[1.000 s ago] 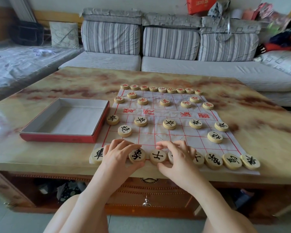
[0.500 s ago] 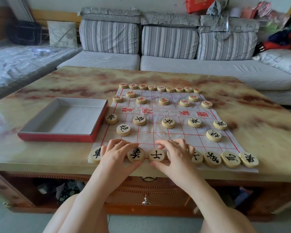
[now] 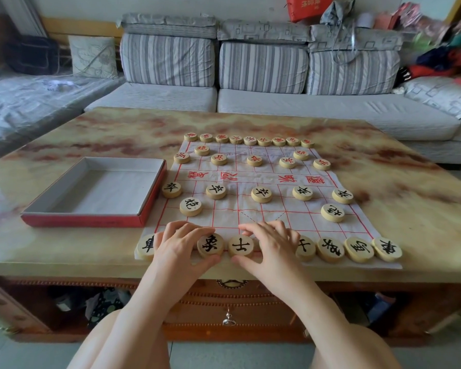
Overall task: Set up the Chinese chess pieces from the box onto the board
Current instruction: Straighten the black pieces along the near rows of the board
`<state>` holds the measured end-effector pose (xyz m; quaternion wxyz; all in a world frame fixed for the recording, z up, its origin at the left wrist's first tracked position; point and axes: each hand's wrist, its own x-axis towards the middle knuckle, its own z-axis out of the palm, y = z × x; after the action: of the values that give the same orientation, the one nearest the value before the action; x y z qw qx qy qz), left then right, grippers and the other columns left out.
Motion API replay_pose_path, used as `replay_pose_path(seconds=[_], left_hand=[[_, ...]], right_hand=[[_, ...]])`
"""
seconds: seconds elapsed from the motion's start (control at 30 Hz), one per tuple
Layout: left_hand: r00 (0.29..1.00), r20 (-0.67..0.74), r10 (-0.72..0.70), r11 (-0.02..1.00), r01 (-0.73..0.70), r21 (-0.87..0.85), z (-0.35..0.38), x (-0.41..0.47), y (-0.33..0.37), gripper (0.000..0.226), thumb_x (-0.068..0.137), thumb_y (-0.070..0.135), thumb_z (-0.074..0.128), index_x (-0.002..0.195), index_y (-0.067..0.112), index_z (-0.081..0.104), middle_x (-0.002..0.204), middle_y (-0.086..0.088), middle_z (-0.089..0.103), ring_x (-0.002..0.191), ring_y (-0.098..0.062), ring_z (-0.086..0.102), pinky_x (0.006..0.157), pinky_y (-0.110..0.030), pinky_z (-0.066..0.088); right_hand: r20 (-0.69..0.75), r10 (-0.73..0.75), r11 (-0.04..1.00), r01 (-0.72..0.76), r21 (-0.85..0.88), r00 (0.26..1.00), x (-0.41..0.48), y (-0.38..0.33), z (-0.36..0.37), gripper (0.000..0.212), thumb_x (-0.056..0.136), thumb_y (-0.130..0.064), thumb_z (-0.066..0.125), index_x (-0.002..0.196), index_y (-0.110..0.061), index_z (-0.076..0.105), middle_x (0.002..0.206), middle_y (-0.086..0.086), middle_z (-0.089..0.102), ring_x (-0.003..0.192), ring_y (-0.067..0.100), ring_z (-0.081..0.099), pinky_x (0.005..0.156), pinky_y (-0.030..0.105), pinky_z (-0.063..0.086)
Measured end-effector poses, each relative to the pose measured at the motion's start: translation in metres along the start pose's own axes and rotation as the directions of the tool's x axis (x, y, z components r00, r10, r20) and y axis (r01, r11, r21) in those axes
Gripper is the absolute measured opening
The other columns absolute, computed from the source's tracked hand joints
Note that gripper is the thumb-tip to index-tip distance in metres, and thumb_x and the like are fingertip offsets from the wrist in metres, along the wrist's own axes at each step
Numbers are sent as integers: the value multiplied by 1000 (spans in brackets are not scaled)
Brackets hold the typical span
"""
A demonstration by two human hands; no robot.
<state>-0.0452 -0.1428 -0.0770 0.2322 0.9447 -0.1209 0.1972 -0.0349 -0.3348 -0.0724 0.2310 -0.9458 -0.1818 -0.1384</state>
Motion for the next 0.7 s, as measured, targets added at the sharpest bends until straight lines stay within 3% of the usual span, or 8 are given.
replay_pose_path(seconds=[0.13, 0.2, 0.3, 0.43, 0.5, 0.57, 0.7], left_hand=[[999, -30, -18, 999, 17, -40, 0, 0, 3, 68, 63, 72, 45, 118, 34, 56, 116, 23, 50, 118, -8, 31, 96, -30, 22], [998, -61, 2, 998, -6, -58, -1, 1, 7, 65, 66, 69, 46, 118, 32, 57, 117, 21, 51, 117, -7, 32, 97, -32, 24], [998, -44, 34, 995, -38, -96, -1, 6, 21, 58, 69, 65, 43, 117, 34, 58, 118, 25, 50, 118, -4, 32, 95, -29, 22], [986, 71, 150, 985, -143, -94, -4, 22, 53, 52, 73, 61, 46, 119, 38, 55, 120, 25, 51, 121, -2, 29, 95, -24, 18], [969, 150, 195, 978, -182, -97, -1, 33, 69, 44, 81, 46, 57, 124, 37, 51, 127, 20, 50, 126, -5, 30, 100, -25, 17], [951, 189, 244, 969, -230, -94, 6, 43, 80, 44, 84, 36, 59, 127, 36, 48, 130, 19, 49, 129, -5, 29, 101, -23, 15], [926, 250, 282, 959, -264, -105, 23, 50, 79, 46, 85, 31, 56, 129, 36, 45, 132, 19, 48, 130, -3, 28, 103, -24, 16]], right_hand=[[-15, -19, 1000, 19, -9, 1000, -1, 1, -4, 72, 67, -74, 32, 128, -37, 44, 121, -22, 47, 114, 2, 26, 80, 24, 10], [-38, 26, 999, -24, 40, 999, -2, 7, -13, 67, 71, -73, 42, 128, -38, 45, 120, -24, 46, 114, 1, 26, 79, 23, 11], [-139, 114, 989, -98, 111, 984, -9, 24, -31, 48, 79, -55, 60, 123, -37, 52, 110, -27, 49, 114, 4, 34, 82, 23, 14], [-196, 233, 967, -205, 154, 952, -18, 45, -49, 35, 82, -33, 66, 117, -33, 58, 105, -25, 51, 117, 7, 34, 89, 25, 19], [-171, 241, 966, -220, 136, 955, -24, 51, -53, 35, 82, -39, 63, 116, -32, 58, 106, -23, 52, 119, 9, 34, 93, 28, 21], [-147, 224, 974, -217, 62, 963, -30, 54, -56, 42, 79, -52, 58, 117, -33, 58, 107, -22, 52, 119, 8, 33, 86, 25, 16], [-144, 220, 975, -221, 15, 965, -37, 61, -61, 54, 68, -71, 51, 109, -37, 59, 97, -32, 45, 112, 3, 32, 80, 24, 14]])
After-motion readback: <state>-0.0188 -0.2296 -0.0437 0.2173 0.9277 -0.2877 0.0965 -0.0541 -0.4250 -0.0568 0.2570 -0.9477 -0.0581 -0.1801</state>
